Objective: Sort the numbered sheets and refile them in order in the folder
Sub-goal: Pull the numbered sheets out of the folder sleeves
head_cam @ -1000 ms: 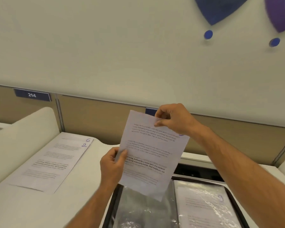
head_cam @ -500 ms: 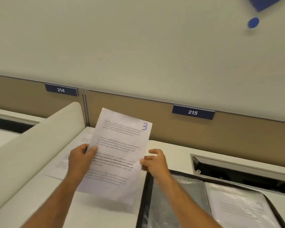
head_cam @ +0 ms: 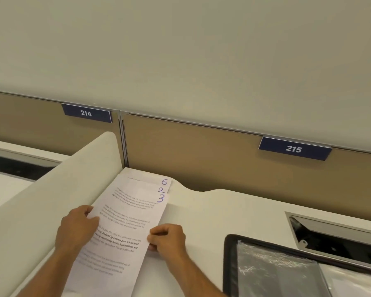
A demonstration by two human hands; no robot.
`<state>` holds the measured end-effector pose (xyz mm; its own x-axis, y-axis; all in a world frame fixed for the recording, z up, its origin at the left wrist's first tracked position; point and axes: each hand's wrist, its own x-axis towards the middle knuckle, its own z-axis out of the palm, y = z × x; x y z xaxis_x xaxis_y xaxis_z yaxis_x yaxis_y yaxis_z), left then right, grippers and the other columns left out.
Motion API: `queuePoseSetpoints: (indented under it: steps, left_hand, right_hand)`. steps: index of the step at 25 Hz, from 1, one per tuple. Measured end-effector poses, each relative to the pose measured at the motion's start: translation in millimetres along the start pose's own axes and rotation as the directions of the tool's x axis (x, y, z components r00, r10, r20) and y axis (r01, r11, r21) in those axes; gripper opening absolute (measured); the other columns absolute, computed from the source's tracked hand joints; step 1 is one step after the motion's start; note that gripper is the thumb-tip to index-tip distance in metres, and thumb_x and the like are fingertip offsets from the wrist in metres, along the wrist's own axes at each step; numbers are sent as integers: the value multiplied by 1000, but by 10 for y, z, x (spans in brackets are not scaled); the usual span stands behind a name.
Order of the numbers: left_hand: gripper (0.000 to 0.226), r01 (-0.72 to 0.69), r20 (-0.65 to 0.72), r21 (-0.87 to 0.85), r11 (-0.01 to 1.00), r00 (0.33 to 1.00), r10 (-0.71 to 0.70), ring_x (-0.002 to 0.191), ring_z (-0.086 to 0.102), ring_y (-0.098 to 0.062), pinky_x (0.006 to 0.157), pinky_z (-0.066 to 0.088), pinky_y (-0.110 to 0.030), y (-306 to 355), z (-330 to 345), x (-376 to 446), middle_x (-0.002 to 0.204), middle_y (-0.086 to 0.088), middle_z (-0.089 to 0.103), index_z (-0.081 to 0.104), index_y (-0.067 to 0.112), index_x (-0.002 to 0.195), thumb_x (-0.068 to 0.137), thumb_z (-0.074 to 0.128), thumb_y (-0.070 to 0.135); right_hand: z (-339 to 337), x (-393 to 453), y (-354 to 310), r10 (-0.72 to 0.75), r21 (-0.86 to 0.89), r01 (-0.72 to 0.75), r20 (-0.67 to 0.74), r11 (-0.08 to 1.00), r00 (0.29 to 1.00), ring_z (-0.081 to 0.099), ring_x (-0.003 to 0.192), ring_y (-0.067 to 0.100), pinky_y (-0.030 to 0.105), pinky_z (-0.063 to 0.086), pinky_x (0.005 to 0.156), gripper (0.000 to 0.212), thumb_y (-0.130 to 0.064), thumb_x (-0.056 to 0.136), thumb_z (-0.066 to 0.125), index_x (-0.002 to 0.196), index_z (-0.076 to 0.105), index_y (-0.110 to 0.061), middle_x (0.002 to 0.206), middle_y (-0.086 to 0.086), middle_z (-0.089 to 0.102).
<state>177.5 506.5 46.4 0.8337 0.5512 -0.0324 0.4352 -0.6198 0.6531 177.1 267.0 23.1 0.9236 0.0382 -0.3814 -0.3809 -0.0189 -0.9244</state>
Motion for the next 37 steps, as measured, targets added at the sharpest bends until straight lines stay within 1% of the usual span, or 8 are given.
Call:
queuePoseSetpoints:
  steps: [6,13,18,22,27,31,34,37]
  left_hand:
    - [29,28,5,71,997,1000,-28,76,62,-22,68,50,-36,-135,121,302,89,4,68,67,24,112,85,61,18]
    - [35,20,9,109,994,1000,-21,89,60,-27,81,51,-41,-162,233,456,108,1,69,64,24,119,84,61,18]
    - [53,-13,61,206,978,998,0,112,56,-30,92,48,-42,-226,301,466,131,-2,62,48,22,139,88,62,23]
    - [61,-89,43,376,922,996,78,129,40,-30,99,40,-44,-141,288,369,147,-4,46,34,20,149,94,58,30]
    - [62,-342,2,324,882,932,361,124,52,-33,95,46,-50,35,321,12,137,-8,59,54,12,138,89,68,46]
    - [89,-475,5,278,835,870,494,117,61,-34,90,52,-50,250,494,-447,129,-10,65,62,8,129,84,32,79]
    - [101,-521,63,265,811,849,525,130,54,-32,104,44,-51,479,650,-854,141,-10,58,58,11,137,84,16,86]
    - [98,-560,135,273,783,828,545,141,43,-31,112,33,-55,743,863,-1319,152,-7,47,51,16,145,84,16,85]
  right_hand:
    - [119,215,18,6,-36,-5,22,999,1000,70,60,17,32,62,61,13,9,78,73,85,70,-1,88,13,72]
    - [127,436,5,-42,-178,43,13,983,999,62,52,17,32,60,59,16,3,77,72,77,68,-13,77,6,70]
    - [101,470,19,-51,-265,66,66,962,997,61,49,16,30,58,56,9,-7,79,74,81,72,-15,67,2,68]
    - [49,400,21,-49,-269,73,95,960,994,62,54,15,27,57,56,18,-21,79,79,96,73,-19,77,1,67]
    - [-169,170,43,-229,-483,241,85,842,970,58,81,3,23,54,84,40,-47,80,77,116,67,-32,104,-13,64]
    - [-534,-184,-22,-325,-607,317,100,729,940,56,115,5,22,47,100,66,-64,84,65,140,52,-31,135,-13,56]
    - [-895,-442,-16,-321,-729,296,110,617,941,30,146,10,31,29,119,94,-84,74,35,154,29,-34,159,-14,31]
    - [-1397,-661,67,-329,-889,234,101,395,939,0,155,15,39,5,124,100,-85,75,20,159,2,-35,168,-11,-1]
